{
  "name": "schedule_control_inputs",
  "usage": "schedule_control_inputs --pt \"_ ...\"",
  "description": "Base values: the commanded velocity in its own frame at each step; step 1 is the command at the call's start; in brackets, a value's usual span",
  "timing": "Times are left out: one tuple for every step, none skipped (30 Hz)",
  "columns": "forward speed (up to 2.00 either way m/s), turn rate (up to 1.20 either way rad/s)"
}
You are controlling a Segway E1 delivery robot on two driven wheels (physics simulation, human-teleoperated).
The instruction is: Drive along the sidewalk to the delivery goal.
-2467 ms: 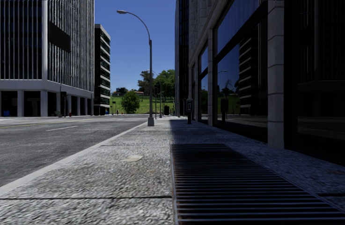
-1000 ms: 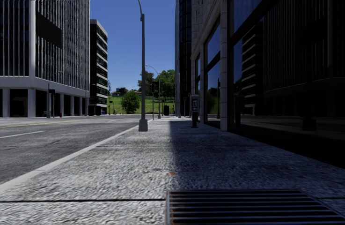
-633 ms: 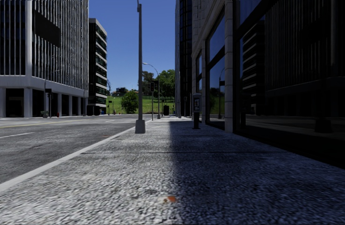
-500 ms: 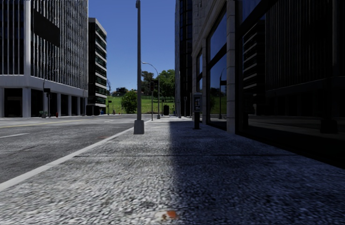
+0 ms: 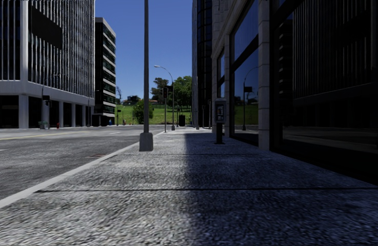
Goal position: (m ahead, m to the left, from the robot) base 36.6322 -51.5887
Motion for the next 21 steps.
schedule_control_inputs --pt "1.9 0.0" --pt "1.9 0.0" --pt "1.9 0.0" --pt "1.9 0.0" --pt "1.9 0.0" --pt "1.9 0.0" --pt "1.9 0.0" --pt "1.9 0.0" --pt "1.9 0.0" --pt "1.9 0.0" --pt "1.9 0.0" --pt "1.9 0.0" --pt "1.9 0.0" --pt "1.9 0.0" --pt "1.9 0.0" --pt "1.9 0.0" --pt "1.9 0.0" --pt "1.9 0.0" --pt "1.9 0.0" --pt "1.9 0.0" --pt "1.9 0.0"
